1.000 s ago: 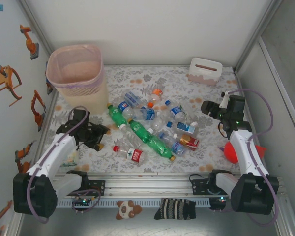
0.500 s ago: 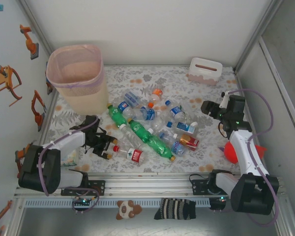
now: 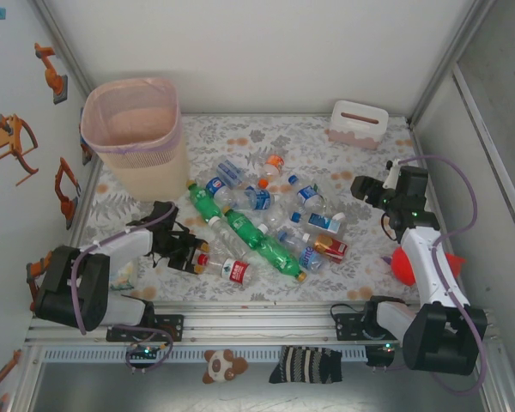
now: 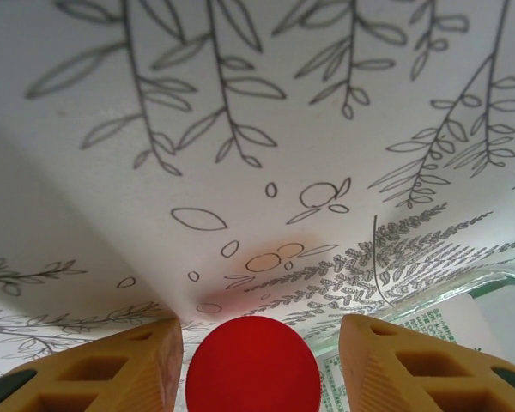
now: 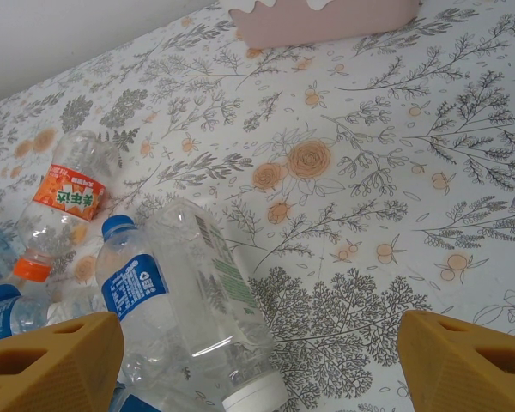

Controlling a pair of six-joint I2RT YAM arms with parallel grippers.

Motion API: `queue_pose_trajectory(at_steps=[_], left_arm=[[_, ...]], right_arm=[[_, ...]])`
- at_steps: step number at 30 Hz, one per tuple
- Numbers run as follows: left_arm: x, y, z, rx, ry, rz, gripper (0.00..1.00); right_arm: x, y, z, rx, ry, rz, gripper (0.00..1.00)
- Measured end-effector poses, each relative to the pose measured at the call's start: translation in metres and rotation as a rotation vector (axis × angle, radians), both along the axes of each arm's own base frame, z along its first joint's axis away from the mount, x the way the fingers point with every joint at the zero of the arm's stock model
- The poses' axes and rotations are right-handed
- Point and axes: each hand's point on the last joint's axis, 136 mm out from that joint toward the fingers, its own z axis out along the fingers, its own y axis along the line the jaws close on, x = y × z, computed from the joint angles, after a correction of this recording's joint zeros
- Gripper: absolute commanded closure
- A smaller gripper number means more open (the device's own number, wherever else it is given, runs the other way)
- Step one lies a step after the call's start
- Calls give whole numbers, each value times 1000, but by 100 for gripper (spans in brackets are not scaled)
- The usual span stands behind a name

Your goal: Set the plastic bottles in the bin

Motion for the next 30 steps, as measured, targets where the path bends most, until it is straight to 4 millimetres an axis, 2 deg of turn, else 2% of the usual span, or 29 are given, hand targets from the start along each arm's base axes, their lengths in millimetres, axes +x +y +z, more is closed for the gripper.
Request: queue_pose_trajectory(at_steps=[19, 23, 30], left_arm=[[4, 3, 2, 28, -21, -1, 66], [13, 6, 14, 61, -75, -17, 67], [33, 12, 56, 117, -220, -86, 68]], right_arm=[[-1, 0, 2, -1, -7, 0, 18], [-1, 0, 2, -1, -7, 0, 18], [-1, 0, 3, -1, -9, 0, 18]])
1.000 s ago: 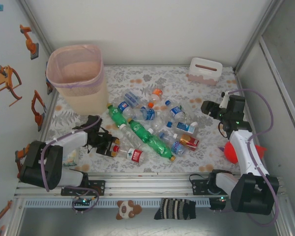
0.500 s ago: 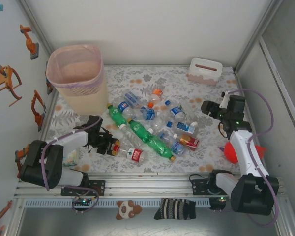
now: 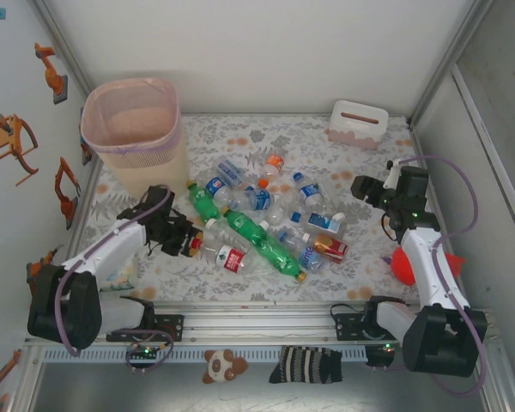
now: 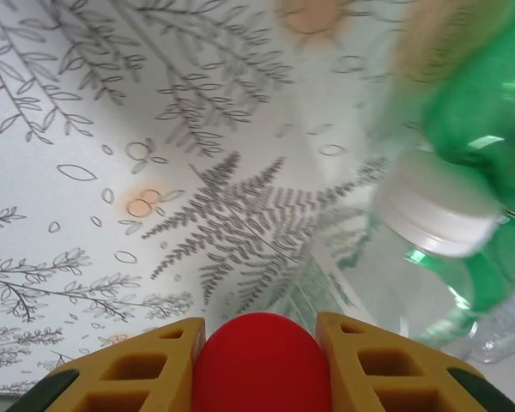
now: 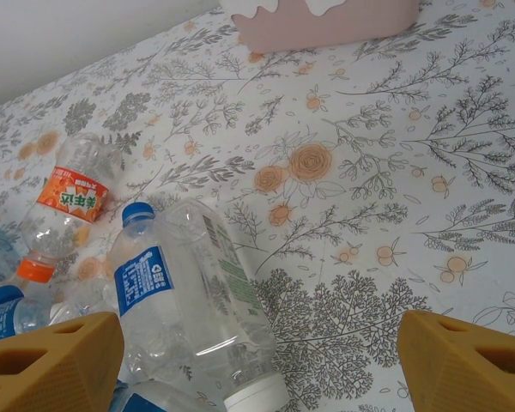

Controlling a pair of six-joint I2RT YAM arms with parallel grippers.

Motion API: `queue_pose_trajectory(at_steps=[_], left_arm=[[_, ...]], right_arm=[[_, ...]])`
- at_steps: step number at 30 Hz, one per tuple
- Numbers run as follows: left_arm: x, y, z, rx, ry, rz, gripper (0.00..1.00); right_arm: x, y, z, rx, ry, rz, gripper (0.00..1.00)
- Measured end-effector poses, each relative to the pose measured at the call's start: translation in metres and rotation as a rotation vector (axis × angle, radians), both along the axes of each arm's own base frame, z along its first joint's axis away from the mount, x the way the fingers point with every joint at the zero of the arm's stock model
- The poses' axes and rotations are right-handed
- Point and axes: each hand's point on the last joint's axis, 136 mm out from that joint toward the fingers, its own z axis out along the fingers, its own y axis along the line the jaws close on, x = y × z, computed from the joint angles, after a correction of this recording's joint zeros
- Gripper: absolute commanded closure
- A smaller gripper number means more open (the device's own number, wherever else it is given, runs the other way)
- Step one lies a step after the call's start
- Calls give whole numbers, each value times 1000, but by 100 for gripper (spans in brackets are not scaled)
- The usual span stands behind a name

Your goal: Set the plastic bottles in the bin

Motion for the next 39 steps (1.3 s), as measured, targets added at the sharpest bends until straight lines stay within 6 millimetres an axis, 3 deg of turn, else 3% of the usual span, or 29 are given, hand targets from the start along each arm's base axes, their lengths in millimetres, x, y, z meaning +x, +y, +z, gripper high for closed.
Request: queue_pose_trajectory(at_steps=[10, 16, 27, 39], left_arm=[[17, 14, 65, 115, -225, -155, 71], [33, 24, 117, 202, -408, -261, 78], [65, 38, 246, 428, -871, -520, 82], [99, 70, 384, 866, -1240, -647, 94]], right_arm=[[0, 0, 0, 0, 1, 0, 18], [0, 0, 0, 0, 1, 0, 18], [0, 0, 0, 0, 1, 0, 18], [-1, 0, -1, -2, 7, 1, 18]])
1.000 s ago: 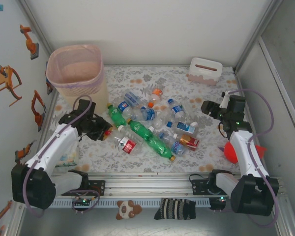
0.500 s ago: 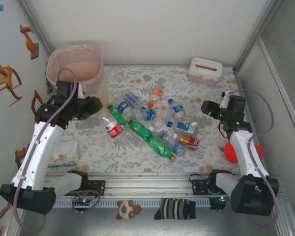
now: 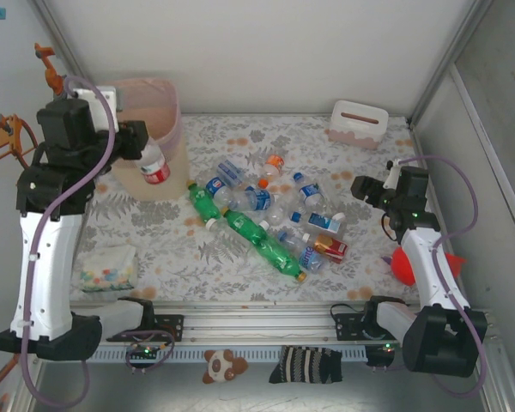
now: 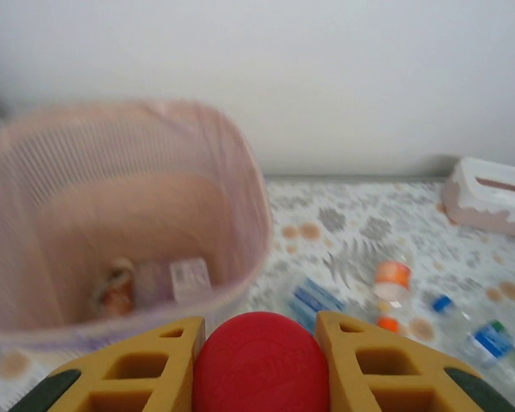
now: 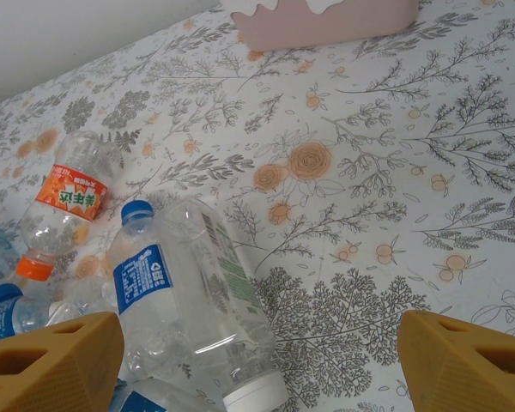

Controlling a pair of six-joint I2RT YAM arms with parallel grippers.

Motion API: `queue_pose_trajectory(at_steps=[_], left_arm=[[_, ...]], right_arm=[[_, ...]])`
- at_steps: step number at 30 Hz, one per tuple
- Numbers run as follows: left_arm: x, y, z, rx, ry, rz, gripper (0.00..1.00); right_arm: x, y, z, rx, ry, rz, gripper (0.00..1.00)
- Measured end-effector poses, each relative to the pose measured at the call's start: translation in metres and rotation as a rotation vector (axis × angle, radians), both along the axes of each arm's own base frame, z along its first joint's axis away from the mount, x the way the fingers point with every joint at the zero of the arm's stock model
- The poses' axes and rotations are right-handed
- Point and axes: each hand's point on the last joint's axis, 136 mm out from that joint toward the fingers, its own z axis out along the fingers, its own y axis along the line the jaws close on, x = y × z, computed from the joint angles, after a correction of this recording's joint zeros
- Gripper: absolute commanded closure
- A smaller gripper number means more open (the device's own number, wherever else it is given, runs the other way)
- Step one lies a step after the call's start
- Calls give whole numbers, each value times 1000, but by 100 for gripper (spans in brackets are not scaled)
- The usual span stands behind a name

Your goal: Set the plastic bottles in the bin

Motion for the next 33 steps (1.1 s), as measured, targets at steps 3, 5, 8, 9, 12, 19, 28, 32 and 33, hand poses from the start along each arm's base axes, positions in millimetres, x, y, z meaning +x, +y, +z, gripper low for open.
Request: queue_pose_trajectory(at_steps=[3, 5, 8, 9, 12, 19, 28, 32, 33], left_arm=[[16, 7, 26, 86, -73, 17, 95], [29, 12, 40, 142, -111, 32, 95], [47, 18, 52, 214, -144, 53, 97], [53, 20, 55, 235, -149, 61, 97], [72, 27, 59, 296, -157, 87, 97], [125, 49, 37, 367, -88, 146, 97], [178, 81, -61, 363, 185, 194, 97], [190, 95, -109, 324, 318, 218, 96], [192, 99, -118, 312, 343, 224, 95]], right_arm=[[-2, 0, -3, -1, 14, -2, 18], [-3, -1, -4, -4, 20, -2, 18], [-3, -2, -3, -12, 23, -4, 18], [-3, -2, -3, -15, 23, -5, 18], [-4, -3, -1, -24, 18, -9, 18], [-4, -6, -1, -39, 16, -16, 18], [-4, -8, -1, -51, 17, -27, 18], [-4, -9, -1, -51, 18, -27, 18], [-4, -9, -2, -51, 19, -26, 18]])
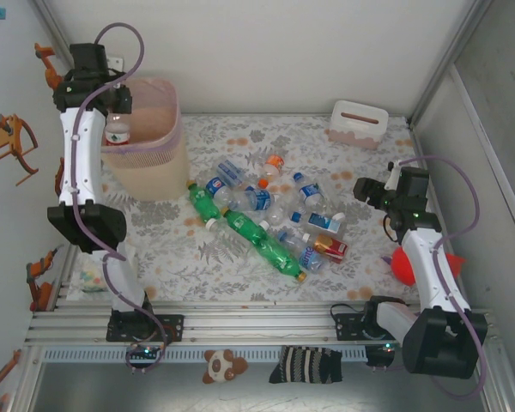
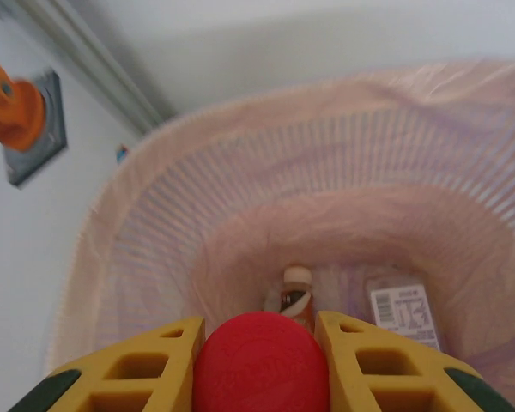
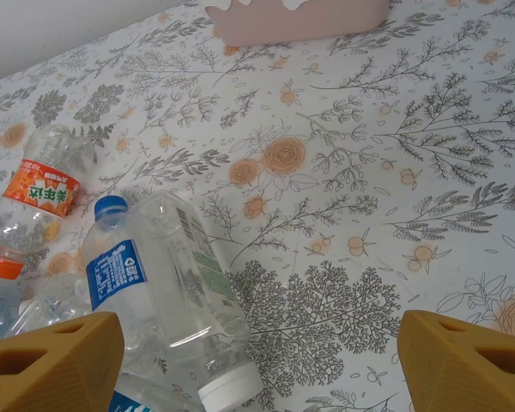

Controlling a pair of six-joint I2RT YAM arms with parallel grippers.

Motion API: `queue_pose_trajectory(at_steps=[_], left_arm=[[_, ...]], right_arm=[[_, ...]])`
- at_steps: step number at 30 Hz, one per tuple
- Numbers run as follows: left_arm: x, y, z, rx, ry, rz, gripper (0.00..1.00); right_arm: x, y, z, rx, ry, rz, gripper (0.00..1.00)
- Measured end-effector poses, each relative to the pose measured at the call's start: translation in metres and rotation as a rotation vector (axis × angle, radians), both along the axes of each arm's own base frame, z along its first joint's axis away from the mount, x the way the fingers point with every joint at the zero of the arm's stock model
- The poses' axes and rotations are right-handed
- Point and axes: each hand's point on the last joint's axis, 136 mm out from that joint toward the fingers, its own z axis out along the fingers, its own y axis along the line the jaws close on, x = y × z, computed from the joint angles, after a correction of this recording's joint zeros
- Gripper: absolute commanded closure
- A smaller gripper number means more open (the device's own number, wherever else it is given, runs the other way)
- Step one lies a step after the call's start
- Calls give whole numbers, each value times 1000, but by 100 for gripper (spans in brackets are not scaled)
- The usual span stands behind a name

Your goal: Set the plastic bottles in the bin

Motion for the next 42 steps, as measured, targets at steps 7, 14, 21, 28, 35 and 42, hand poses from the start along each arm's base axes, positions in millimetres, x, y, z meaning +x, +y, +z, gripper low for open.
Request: queue_pose_trajectory(at_steps=[7, 14, 21, 28, 35, 42], left_arm=[[12, 20, -71, -91, 163, 78, 87], [20, 19, -123, -133, 275, 105, 75], [29, 16, -138, -171, 283, 116, 55], [29, 11, -140, -206, 287, 120, 48], [31, 5, -132, -247, 268, 111, 46], [22, -4, -85, -294, 179, 75, 44]], right_arm=[[1, 0, -3, 1, 10, 0, 18], [1, 0, -5, 2, 15, 0, 18], [1, 0, -5, 1, 16, 0, 18], [1, 0, -5, 2, 16, 0, 18], [-1, 0, -5, 4, 30, 1, 21], [3, 15, 5, 9, 64, 57, 30]])
